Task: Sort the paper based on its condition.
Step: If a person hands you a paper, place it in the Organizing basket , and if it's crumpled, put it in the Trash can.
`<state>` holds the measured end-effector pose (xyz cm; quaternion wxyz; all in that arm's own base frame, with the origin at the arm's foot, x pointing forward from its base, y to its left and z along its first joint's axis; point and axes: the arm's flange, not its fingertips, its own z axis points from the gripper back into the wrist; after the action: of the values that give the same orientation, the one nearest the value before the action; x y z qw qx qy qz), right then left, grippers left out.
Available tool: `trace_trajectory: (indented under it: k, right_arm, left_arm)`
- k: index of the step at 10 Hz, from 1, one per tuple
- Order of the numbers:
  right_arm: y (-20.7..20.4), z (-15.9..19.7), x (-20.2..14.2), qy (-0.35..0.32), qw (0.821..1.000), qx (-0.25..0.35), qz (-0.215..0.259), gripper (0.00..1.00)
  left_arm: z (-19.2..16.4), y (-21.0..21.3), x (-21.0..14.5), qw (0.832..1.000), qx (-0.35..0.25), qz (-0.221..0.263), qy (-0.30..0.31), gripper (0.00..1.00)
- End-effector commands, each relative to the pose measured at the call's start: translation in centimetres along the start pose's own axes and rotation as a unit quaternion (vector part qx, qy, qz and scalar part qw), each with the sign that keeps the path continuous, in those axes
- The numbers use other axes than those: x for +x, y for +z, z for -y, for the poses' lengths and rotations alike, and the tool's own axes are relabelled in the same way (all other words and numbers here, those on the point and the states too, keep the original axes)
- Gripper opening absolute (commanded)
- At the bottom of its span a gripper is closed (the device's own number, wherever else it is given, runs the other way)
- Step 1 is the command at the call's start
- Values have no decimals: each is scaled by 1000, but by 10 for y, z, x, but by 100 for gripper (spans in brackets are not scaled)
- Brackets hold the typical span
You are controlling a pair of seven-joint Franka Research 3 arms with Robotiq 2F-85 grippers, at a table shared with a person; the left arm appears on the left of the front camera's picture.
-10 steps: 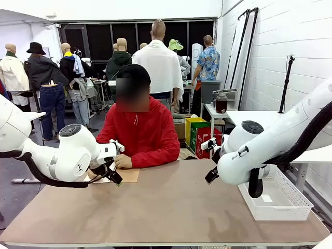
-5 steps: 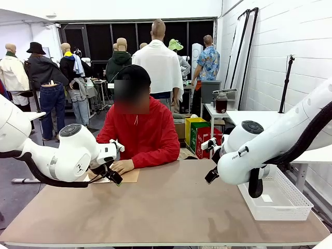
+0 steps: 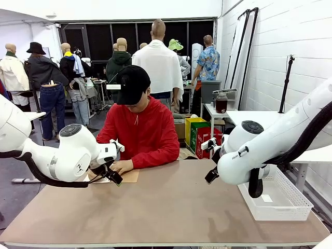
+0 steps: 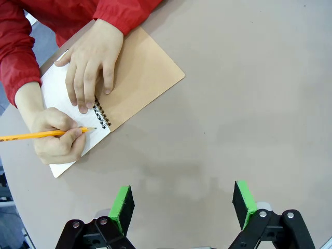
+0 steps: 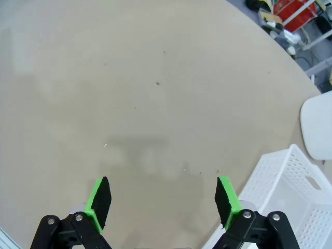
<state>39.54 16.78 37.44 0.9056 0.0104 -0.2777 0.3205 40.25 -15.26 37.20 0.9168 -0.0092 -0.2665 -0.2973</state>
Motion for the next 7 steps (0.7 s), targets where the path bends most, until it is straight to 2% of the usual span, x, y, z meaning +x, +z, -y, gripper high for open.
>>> trace_trajectory:
  k: [1,3,7]
  right_arm:
    - [18,6,3,-8,1000,17,5,100]
    - [42,8,10,-5,1000,25,7,100]
    - [108,15,25,7,998,29,46,100]
  left_arm:
    - [-1,17,5,1000,5,-1,9,100]
    - [0,44,10,1000,7,-5,14,100]
    - [12,103,22,1000,9,2,12,100]
